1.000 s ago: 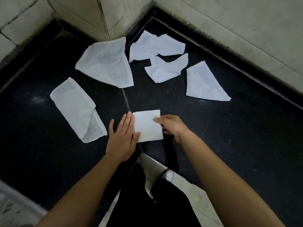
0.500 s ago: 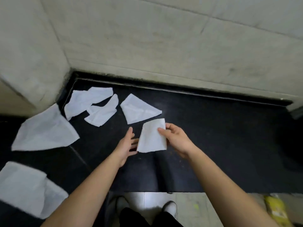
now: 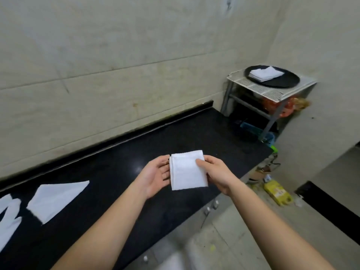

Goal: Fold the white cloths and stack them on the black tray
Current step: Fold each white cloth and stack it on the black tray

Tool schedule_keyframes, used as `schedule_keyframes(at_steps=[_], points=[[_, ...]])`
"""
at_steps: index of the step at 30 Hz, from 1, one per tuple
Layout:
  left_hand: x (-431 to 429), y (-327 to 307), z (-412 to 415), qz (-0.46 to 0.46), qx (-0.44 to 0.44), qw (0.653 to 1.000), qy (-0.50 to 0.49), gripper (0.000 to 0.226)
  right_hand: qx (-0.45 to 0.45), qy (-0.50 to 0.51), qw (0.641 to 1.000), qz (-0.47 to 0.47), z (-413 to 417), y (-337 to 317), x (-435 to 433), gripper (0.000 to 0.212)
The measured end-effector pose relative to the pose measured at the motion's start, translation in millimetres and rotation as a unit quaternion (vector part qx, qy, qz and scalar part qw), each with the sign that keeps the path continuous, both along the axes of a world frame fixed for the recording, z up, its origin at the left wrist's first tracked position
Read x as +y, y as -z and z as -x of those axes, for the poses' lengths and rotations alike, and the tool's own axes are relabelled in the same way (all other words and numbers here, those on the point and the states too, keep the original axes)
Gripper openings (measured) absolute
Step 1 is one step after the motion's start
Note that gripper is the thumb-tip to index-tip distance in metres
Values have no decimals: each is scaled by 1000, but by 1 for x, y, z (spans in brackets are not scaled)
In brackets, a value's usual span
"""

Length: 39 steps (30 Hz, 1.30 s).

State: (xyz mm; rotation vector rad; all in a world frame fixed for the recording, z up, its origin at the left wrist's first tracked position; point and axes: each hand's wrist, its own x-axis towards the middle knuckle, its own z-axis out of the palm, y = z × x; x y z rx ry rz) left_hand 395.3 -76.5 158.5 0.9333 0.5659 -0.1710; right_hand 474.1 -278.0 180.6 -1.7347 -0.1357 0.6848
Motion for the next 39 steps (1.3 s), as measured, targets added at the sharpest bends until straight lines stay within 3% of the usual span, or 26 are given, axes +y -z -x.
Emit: schedule_keyframes(at_steps=[2,6,9,12,16,21,29,39], points=[[-52,-6,-29,-12,-4,1000,16,25,17,26,999,-22,-19,3,-52,17],[-153,-11,-91,-78,-20,994,71,37,46,75,994,-64,-63,2,-152,23],[-221,-22,-127,-116,-38,987,108,32,58,103,989,-88,-94,-5,-222,33],[-267,-26,-158,-125,-43,983,130,31,82,90,986,-112,-119,-11,-272,46],[-307,-27,-201,-150,-46,979,130,46,83,102,983,-128,-156,-17,-319,47],[-349,-27,-259,-147,-69,979,122,45,85,135,977,-143,-212,-15,-356,46],[-393,-26,-398,-147,-108,977,112,41,62,152,983,-88,-345,-17,-398,41],[-398,-90,-556,-165,-132,975,72,37,13,142,987,-71,-520,-86,-395,38]])
